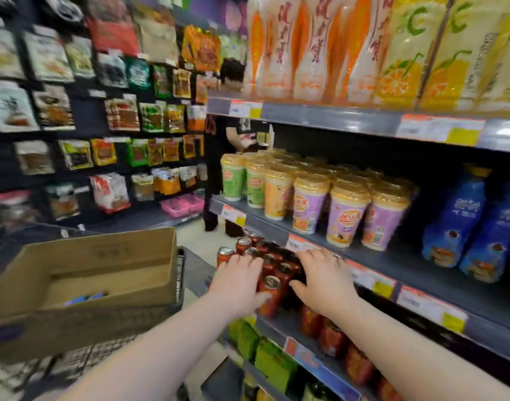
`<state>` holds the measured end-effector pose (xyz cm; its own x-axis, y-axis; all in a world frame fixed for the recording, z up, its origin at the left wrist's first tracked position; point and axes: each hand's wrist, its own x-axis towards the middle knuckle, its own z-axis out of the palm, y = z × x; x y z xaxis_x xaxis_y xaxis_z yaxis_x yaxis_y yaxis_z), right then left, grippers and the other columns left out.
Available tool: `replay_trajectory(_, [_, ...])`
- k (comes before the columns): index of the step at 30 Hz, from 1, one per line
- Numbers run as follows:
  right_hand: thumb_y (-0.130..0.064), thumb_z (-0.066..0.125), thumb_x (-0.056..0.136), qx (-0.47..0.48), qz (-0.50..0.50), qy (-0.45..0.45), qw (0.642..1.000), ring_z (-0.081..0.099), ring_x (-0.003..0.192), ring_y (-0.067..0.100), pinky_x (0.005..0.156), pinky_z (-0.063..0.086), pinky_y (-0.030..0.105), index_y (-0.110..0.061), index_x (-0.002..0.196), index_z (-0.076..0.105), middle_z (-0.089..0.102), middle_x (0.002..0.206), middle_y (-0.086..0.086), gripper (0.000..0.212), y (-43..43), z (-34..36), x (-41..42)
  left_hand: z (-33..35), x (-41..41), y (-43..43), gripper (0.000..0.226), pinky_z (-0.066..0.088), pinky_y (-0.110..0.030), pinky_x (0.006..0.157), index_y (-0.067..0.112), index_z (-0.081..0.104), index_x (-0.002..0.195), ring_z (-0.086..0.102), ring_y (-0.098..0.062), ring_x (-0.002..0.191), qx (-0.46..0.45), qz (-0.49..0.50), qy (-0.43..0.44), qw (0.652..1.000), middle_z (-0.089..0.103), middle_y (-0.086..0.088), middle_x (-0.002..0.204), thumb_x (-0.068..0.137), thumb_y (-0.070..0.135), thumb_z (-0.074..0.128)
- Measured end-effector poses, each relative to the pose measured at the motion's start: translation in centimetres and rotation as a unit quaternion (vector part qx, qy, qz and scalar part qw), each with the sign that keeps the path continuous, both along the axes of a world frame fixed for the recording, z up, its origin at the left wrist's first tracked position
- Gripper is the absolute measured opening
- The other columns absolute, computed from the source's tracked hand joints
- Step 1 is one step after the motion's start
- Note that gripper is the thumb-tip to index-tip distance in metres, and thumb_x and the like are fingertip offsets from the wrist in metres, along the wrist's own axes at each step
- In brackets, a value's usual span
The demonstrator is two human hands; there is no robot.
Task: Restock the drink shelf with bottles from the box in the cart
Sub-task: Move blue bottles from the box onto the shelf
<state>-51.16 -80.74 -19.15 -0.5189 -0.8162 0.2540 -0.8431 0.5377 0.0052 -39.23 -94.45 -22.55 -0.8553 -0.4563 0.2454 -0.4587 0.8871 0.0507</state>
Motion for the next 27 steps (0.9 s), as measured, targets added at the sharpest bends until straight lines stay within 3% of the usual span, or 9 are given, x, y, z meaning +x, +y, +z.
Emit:
replay_trajectory(7, [-0.048,0.049,0.087,0.037,0.115,-0.031,0.992,0.031,0.132,0.025,0.104,0.028,0.044,-0.026,0.133,0.038,0.042,0.139,-0.001,0.052,-13.0,-3.5,14.3,-2.9,18.4,-10.0,0.071,0.034,-0.043,0.104,0.021,0.031,0.140,0.035,-0.026,0.130,0.036,0.134,-0.031,0.990,0.039,-0.003,0.142,0.082,0.058,0.051])
replay_trajectory(13, [-0.048,0.049,0.088,0.085,0.179,-0.067,0.978,0.028,0.135,0.027,0.110,0.022,0.048,-0.025,0.139,0.033,0.040,0.143,0.001,0.058,-20.5,-6.9,24.0,-5.6,29.9,-15.2,0.075,0.031,-0.041,0.107,0.021,0.026,0.143,0.028,-0.026,0.136,0.061,0.232,-0.074,0.968,0.034,-0.002,0.147,0.083,0.061,0.049])
replay_trajectory(27, [-0.046,0.050,0.088,0.168,0.267,-0.073,0.946,0.030,0.132,0.027,0.107,0.024,0.047,-0.022,0.134,0.037,0.043,0.138,0.003,0.053,-35.9,-11.7,29.1,-9.8,36.7,-26.1,0.075,0.031,-0.039,0.108,0.021,0.028,0.142,0.032,-0.024,0.133,0.106,0.322,-0.082,0.937,0.037,-0.001,0.144,0.082,0.060,0.051])
